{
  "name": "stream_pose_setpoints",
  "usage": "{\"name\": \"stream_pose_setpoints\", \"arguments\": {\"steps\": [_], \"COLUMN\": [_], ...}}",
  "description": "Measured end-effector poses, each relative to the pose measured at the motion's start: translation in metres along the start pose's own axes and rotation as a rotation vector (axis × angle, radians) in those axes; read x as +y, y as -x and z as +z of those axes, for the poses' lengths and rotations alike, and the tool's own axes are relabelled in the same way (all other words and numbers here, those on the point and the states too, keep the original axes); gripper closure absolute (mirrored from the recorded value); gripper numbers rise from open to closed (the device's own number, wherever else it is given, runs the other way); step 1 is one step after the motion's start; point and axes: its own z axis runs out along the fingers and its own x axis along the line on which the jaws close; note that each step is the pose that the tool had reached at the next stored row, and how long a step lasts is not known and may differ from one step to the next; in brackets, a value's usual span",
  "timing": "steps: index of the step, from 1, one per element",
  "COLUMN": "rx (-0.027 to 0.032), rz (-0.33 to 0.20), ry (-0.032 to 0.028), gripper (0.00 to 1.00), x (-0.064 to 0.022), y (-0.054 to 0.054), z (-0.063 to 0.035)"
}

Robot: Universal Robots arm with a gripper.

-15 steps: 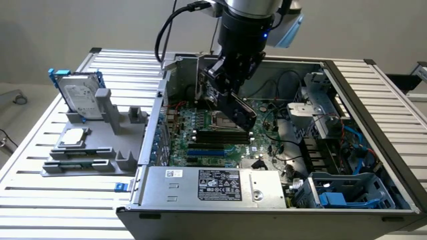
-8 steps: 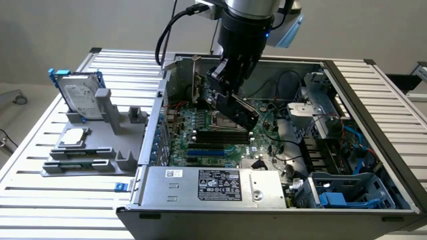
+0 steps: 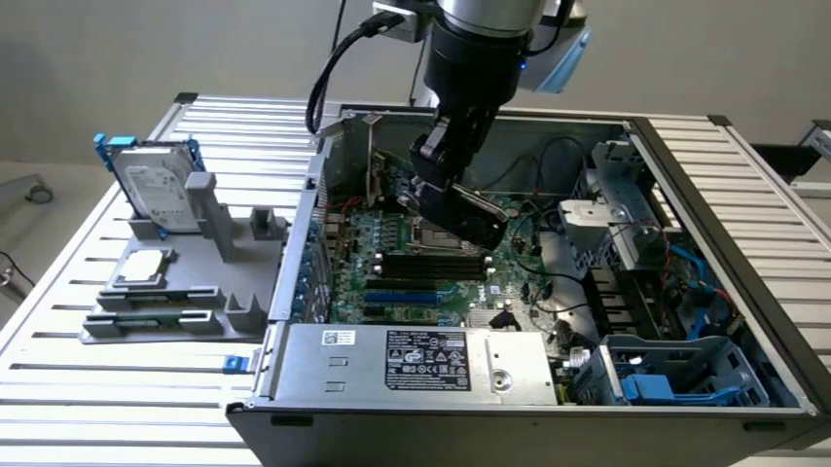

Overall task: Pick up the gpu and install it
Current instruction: 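Insert the gpu into the slot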

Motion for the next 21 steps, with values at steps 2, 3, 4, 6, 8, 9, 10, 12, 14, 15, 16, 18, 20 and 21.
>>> {"name": "stream_pose_setpoints", "arguments": {"steps": [2, 3, 4, 6, 8, 9, 10, 12, 14, 15, 16, 18, 20, 21], "rx": [0.0005, 0.0004, 0.0001, 0.0006, 0.0014, 0.0024, 0.0031, 0.0052, 0.0072, 0.0083, 0.0092, 0.0113, 0.0134, 0.0147], "rz": [-0.036, -0.053, -0.07, -0.106, -0.142, -0.16, -0.178, -0.214, -0.252, -0.27, -0.288, -0.324, -0.36, -0.378], "ry": [-0.0028, -0.0049, -0.0075, -0.0122, -0.0158, -0.0173, -0.0184, -0.0202, -0.0221, -0.0231, -0.024, -0.0256, -0.0269, -0.0277], "gripper": [0.73, 0.73, 0.73, 0.73, 0.73, 0.73, 0.73, 0.73, 0.73, 0.73, 0.73, 0.73, 0.73, 0.73], "x": [0.0, 0.0, 0.0, 0.0, 0.0, 0.0, 0.0, 0.0, 0.0, 0.0, 0.0, 0.0, 0.0, 0.0], "y": [0.0, 0.0, 0.0, 0.0, 0.0, 0.0, 0.0, 0.0, 0.0, 0.0, 0.0, 0.0, 0.0, 0.0], "z": [0.0, 0.0, 0.0, 0.0, 0.0, -0.0001, 0.0, 0.0, 0.0001, 0.0, 0.0001, 0.0001, 0.0003, 0.0003]}}
